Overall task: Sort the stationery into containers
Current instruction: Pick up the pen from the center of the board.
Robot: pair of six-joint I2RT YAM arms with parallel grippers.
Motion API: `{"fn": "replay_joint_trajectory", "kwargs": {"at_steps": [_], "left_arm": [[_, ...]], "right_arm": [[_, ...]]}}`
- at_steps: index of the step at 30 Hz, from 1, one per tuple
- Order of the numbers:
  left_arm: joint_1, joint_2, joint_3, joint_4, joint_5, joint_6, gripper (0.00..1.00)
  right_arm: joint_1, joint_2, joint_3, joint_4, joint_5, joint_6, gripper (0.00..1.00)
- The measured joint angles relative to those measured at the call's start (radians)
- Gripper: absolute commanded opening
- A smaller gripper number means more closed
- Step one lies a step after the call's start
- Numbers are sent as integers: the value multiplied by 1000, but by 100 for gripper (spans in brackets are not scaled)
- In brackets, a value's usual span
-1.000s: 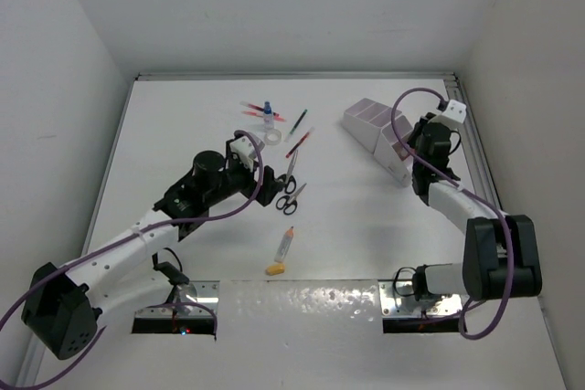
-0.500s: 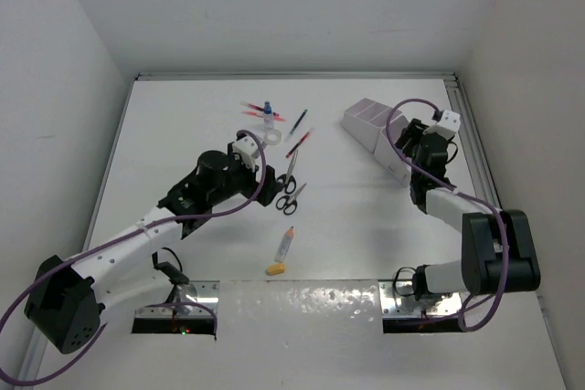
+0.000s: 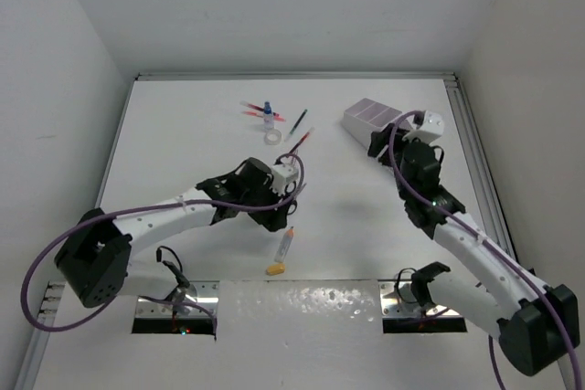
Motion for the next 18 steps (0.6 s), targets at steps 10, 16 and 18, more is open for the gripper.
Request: {"fn": "replay_joint_trajectory", "kwargs": {"at_steps": [10, 16, 18], "left_arm": [[-165, 197, 14, -76, -53, -30, 63], [-211, 274, 37, -48, -112, -56, 61], [-222, 290, 49, -41, -135, -64, 59]], "right_arm": [[316, -127, -213, -319, 158, 285, 60], [443, -192, -217, -418, 276, 367, 60], [466, -218, -221, -443, 315, 388, 60]]}}
